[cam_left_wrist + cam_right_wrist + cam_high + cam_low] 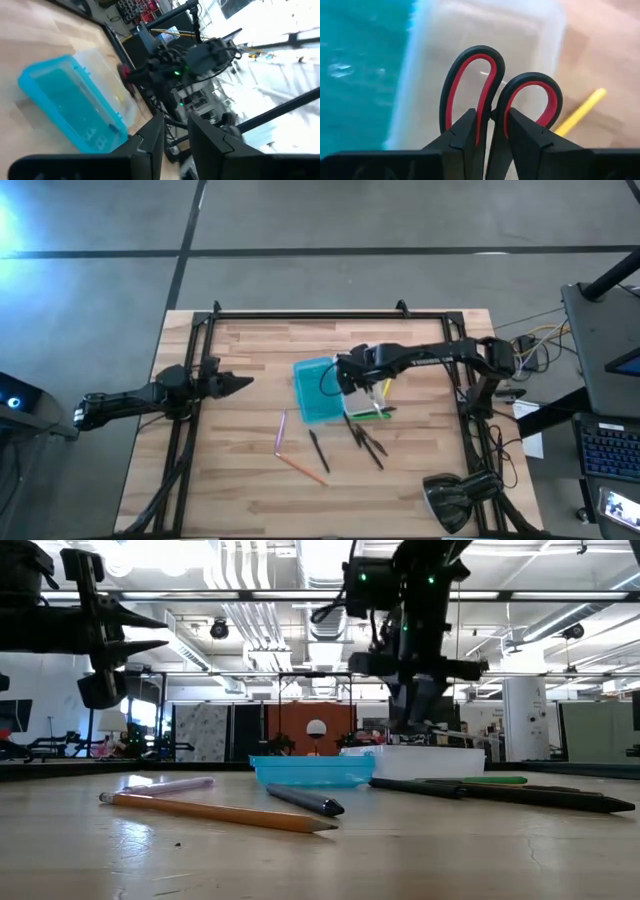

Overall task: Pick & place school supplies into a supply box
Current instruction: Put the black scissor into the blue supply box

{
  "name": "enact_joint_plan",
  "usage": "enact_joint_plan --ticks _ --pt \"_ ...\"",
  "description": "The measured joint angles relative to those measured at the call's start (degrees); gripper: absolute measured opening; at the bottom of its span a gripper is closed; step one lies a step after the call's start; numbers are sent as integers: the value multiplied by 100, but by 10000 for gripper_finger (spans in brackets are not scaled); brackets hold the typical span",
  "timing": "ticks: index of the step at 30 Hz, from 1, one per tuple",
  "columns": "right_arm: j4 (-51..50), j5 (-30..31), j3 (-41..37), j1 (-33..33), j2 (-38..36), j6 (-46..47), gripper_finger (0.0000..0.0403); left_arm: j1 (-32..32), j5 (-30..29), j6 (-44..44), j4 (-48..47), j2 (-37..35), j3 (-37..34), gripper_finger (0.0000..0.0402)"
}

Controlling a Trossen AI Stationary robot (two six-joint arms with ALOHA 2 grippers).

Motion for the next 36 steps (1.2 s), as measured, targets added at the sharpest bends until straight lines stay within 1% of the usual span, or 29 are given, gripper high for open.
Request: enact_joint_plan --ticks 3,8,10,17,21,24,28,32,36 --pt "366 34 -130 -191 -19 -327 96 0 3 -189 -14 1 0 71" --pt "990 36 -154 -407 0 -758 72 0 3 -159 -76 7 0 71" --pt "1138 48 -153 -488 7 -992 69 -1 -35 -159 -76 7 0 71" --pt "1236 27 -151 -564 251 -2220 91 -1 -222 -165 -68 7 0 71" --pt "1576 26 -153 -514 400 -2803 103 0 -251 -205 -61 7 0 71" --pt "1826 58 -151 -500 409 -3343 101 -1 -251 -254 -61 8 0 71" --pt "1907 60 -149 -501 409 -4210 90 -2 -252 -260 -61 7 0 71" --pt "1910 58 -241 -505 409 -4343 91 -2 -251 -279 -61 9 0 71" --pt "2005 46 -278 -496 411 -4182 113 -2 -251 -342 -61 9 0 71"
